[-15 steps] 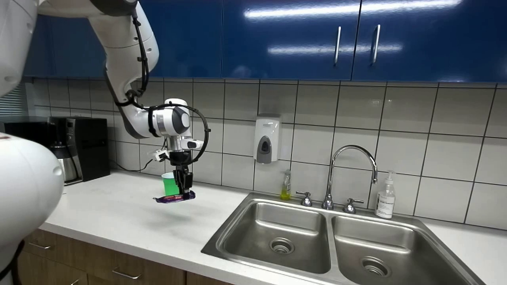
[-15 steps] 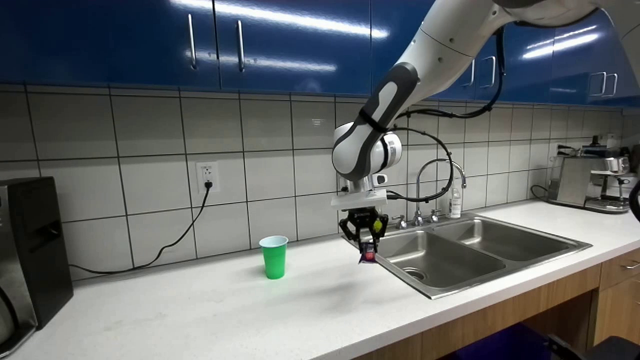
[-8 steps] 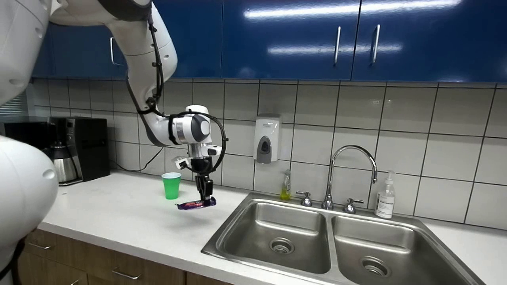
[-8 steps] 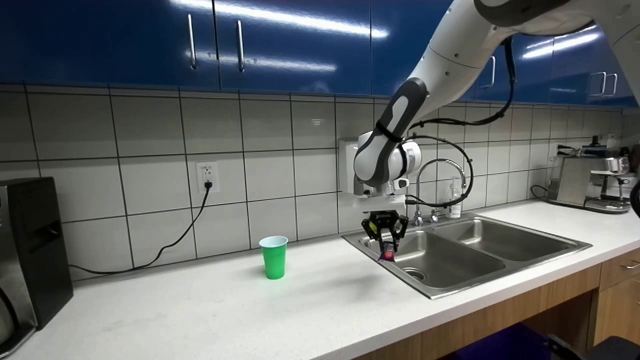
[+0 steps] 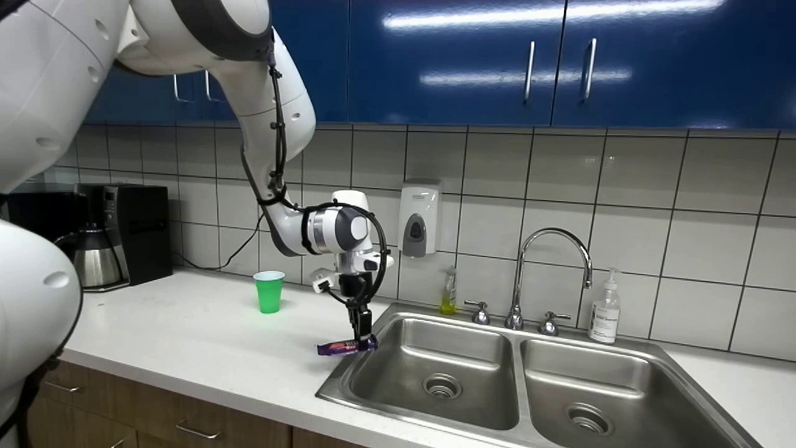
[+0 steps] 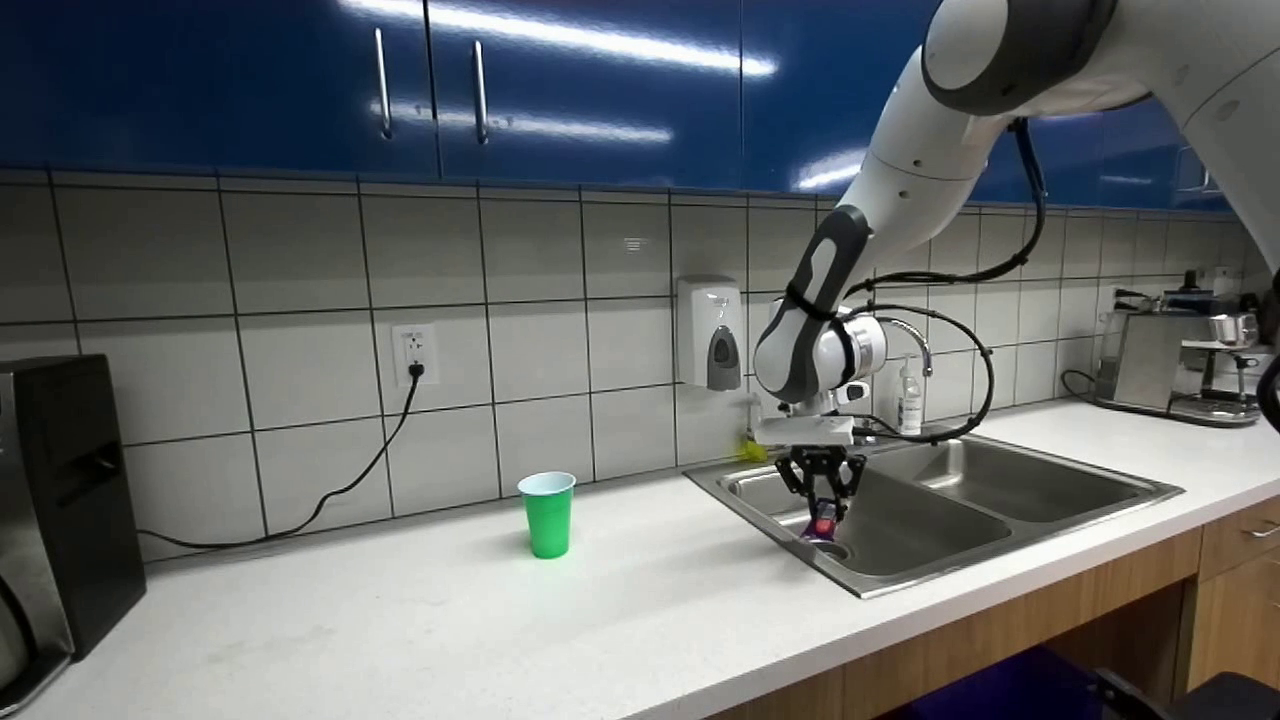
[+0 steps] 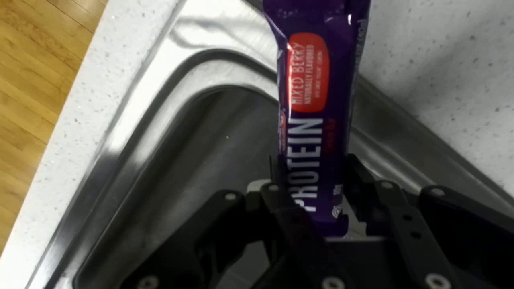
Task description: Place the snack bar inside the sink
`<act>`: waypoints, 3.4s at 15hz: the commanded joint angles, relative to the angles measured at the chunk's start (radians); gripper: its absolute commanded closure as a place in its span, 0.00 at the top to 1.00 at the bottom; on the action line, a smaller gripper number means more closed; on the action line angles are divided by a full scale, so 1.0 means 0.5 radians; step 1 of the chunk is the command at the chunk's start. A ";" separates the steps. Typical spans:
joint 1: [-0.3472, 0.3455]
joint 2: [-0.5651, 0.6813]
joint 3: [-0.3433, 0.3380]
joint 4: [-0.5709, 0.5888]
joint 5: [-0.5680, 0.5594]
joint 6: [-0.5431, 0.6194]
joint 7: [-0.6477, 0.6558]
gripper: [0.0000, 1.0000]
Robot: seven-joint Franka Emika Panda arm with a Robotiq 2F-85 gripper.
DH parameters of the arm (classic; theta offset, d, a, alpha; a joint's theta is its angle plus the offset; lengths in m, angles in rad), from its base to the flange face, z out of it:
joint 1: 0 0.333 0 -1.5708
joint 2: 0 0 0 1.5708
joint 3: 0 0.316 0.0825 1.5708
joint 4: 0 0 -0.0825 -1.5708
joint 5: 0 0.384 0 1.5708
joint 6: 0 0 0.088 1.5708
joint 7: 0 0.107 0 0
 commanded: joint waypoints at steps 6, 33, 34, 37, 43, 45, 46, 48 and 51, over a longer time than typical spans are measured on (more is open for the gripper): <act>-0.130 0.353 -0.047 0.396 0.187 0.003 -0.035 0.14; -0.392 1.124 -0.117 1.188 0.473 -0.054 -0.040 0.14; -0.398 1.145 -0.117 1.210 0.477 -0.058 -0.040 0.14; -0.409 1.198 -0.119 1.265 0.483 -0.070 -0.041 0.14; -0.419 1.266 -0.124 1.346 0.480 -0.093 -0.037 0.14; -0.422 1.280 -0.128 1.362 0.478 -0.102 -0.035 0.14; -0.423 1.284 -0.130 1.370 0.477 -0.112 -0.032 0.14; -0.420 1.284 -0.132 1.374 0.474 -0.131 -0.027 0.65; -0.400 1.249 -0.132 1.345 0.470 -0.147 -0.021 0.87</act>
